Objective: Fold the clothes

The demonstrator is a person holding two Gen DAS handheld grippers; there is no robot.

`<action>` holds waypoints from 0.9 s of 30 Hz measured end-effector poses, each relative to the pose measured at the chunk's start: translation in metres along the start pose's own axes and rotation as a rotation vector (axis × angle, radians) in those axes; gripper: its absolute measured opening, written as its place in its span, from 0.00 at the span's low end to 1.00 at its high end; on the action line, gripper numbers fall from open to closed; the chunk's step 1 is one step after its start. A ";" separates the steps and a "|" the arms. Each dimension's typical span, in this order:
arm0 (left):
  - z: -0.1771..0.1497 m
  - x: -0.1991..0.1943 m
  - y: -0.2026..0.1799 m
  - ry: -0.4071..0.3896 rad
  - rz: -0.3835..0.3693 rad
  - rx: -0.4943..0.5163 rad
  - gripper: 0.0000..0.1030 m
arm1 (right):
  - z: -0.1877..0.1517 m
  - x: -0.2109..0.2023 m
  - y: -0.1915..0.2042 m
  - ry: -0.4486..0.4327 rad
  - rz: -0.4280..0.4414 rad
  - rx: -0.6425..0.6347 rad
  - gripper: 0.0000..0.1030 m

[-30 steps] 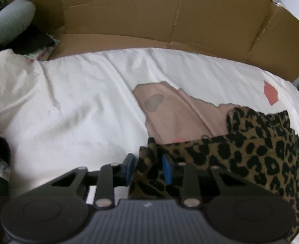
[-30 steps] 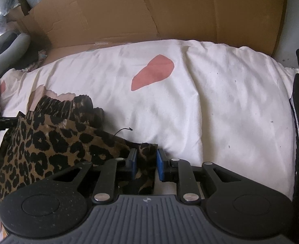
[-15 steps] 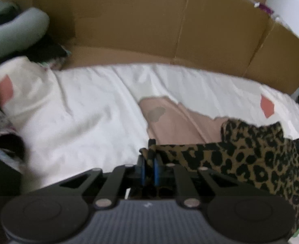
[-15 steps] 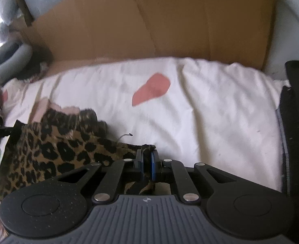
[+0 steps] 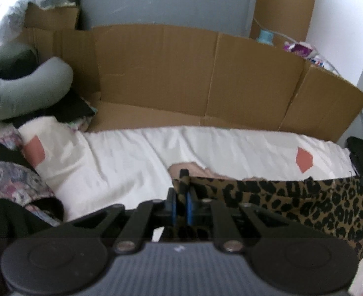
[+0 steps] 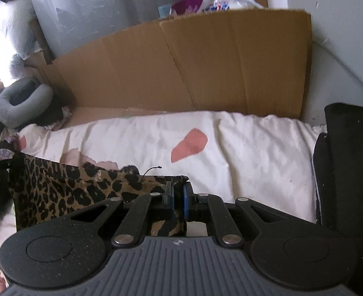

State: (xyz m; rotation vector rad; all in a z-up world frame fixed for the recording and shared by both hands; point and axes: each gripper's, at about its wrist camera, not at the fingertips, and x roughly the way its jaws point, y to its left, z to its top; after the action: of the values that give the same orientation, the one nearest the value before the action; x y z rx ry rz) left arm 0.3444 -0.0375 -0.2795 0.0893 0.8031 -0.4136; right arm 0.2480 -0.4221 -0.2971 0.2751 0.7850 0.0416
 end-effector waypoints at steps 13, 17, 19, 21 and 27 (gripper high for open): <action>0.018 0.025 -0.004 0.009 0.020 -0.003 0.08 | 0.019 0.004 0.003 -0.023 -0.029 0.006 0.05; 0.014 0.052 0.002 0.074 0.023 -0.024 0.08 | 0.018 0.025 -0.001 0.010 -0.043 0.000 0.05; 0.010 0.060 0.002 0.093 0.031 -0.020 0.08 | 0.017 0.036 -0.004 0.028 -0.049 0.002 0.05; 0.007 0.069 0.001 0.115 0.042 0.006 0.08 | 0.015 0.047 -0.006 0.047 -0.056 -0.001 0.05; 0.001 0.078 0.003 0.131 0.040 -0.020 0.08 | 0.011 0.059 -0.007 0.064 -0.071 -0.015 0.05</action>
State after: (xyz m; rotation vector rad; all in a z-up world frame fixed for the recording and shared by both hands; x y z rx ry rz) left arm 0.3946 -0.0601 -0.3349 0.1144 0.9332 -0.3640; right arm 0.2969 -0.4228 -0.3320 0.2323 0.8573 -0.0110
